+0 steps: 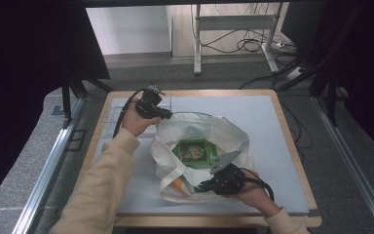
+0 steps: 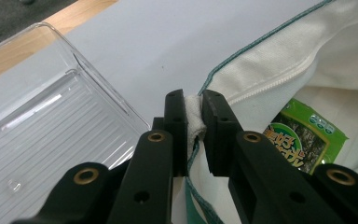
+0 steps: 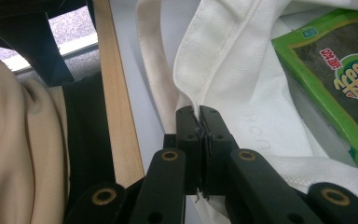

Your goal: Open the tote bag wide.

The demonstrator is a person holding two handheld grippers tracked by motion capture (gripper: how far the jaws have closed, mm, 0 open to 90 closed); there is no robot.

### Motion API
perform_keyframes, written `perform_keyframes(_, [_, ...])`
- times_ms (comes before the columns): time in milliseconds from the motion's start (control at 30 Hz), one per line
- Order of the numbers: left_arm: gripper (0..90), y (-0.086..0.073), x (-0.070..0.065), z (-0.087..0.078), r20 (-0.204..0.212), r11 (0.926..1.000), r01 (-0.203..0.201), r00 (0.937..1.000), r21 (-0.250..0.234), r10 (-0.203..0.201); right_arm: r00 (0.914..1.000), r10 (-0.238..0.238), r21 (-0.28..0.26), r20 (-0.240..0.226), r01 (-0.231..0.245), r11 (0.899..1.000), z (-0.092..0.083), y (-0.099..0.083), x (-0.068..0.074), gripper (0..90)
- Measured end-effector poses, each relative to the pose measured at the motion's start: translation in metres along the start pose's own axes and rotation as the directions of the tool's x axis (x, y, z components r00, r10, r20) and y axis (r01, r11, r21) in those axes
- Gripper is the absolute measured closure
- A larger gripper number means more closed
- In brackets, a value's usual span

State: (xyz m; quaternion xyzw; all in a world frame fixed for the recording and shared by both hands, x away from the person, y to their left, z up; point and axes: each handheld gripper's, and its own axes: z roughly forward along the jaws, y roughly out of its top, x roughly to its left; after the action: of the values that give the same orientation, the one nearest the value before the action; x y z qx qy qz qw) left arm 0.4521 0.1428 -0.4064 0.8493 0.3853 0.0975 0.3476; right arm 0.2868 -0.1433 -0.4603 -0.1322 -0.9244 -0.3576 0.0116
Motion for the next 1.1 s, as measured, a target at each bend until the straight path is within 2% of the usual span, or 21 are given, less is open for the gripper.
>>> perform_keyframes(533, [81.0,-0.003,0.006,0.006,-0.002,0.9998,0.020,0.9998,-0.002,-0.020,0.9998,0.003,0.027,-0.019,-0.003,1.000,0.009,-0.002,0.001,86.9])
perform_keyframes(1100, [80.8,-0.008,0.002,0.004,0.006,1.0000,0.008,1.0000,-0.006,-0.008,0.9998,0.010,0.041,-0.015,-0.010,0.999,0.015,-0.005,-0.001,86.5])
